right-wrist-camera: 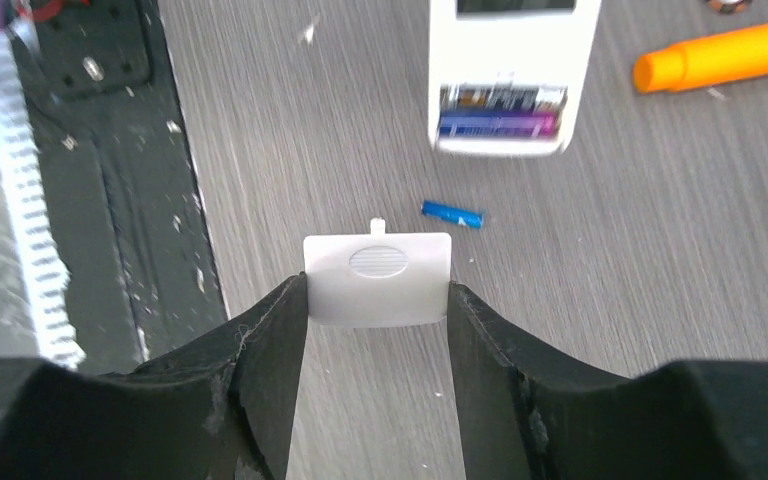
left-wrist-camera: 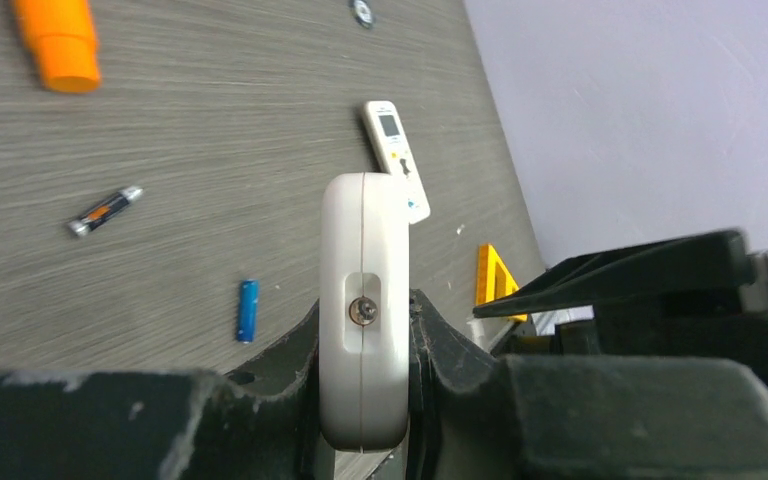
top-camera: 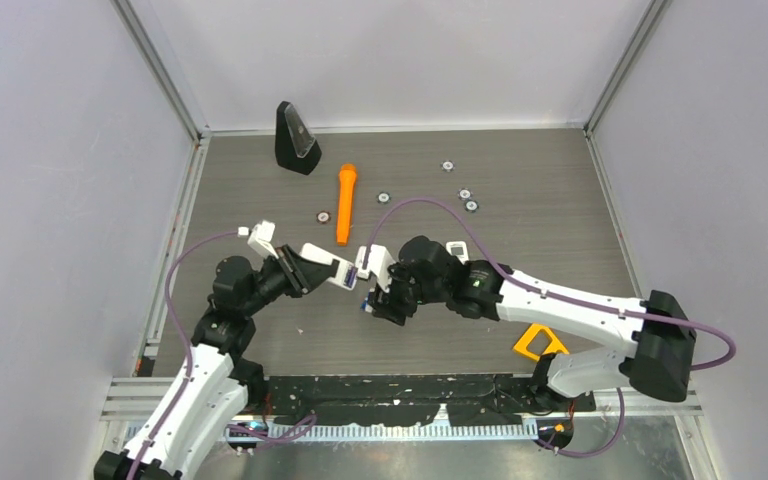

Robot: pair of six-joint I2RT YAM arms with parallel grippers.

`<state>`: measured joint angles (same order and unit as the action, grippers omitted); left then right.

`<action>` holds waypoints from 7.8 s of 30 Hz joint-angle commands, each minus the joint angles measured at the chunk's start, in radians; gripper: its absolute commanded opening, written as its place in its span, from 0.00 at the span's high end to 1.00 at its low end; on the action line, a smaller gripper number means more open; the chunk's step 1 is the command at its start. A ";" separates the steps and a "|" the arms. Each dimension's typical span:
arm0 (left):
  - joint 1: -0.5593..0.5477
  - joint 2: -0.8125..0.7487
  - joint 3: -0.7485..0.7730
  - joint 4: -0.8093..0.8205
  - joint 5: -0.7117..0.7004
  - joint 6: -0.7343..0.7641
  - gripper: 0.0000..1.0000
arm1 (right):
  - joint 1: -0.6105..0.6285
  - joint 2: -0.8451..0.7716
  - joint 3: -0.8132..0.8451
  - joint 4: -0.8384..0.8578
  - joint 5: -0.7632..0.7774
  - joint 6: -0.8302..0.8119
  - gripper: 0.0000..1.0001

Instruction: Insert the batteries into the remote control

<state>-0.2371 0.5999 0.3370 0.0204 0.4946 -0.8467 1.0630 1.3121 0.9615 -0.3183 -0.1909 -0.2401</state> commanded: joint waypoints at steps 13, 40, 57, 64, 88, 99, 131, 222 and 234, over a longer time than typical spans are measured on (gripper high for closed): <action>-0.091 0.029 0.134 -0.010 0.159 0.118 1.00 | 0.112 0.010 0.175 -0.046 0.332 0.190 0.93; -0.097 0.097 0.231 -0.199 0.146 0.181 1.00 | 0.141 0.105 0.216 -0.066 0.369 0.149 0.95; -0.097 0.108 0.245 -0.198 0.149 0.173 1.00 | 0.144 0.146 0.268 -0.078 0.357 0.128 0.95; -0.097 0.100 0.242 -0.198 0.157 0.175 1.00 | 0.144 0.165 0.275 -0.091 0.382 0.140 0.95; -0.097 0.092 0.232 -0.160 0.234 0.040 1.00 | 0.141 0.263 0.378 -0.134 0.405 0.234 0.94; -0.097 0.120 0.240 -0.144 0.342 -0.068 1.00 | 0.127 0.297 0.427 -0.200 0.318 0.210 0.89; -0.050 0.142 0.218 -0.073 0.402 -0.251 1.00 | 0.126 0.310 0.455 -0.313 0.247 0.224 0.51; 0.022 -0.050 0.203 0.067 0.164 -0.669 1.00 | -0.222 -0.179 -0.082 0.448 -0.145 1.443 0.35; 0.022 -0.079 0.200 0.099 0.159 -0.729 1.00 | -0.193 -0.111 -0.096 0.545 -0.162 1.497 0.58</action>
<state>-0.2199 0.5404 0.5011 0.0395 0.6544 -1.5387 0.8593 1.1843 0.8768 0.1364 -0.3367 1.2247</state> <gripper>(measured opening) 0.233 0.473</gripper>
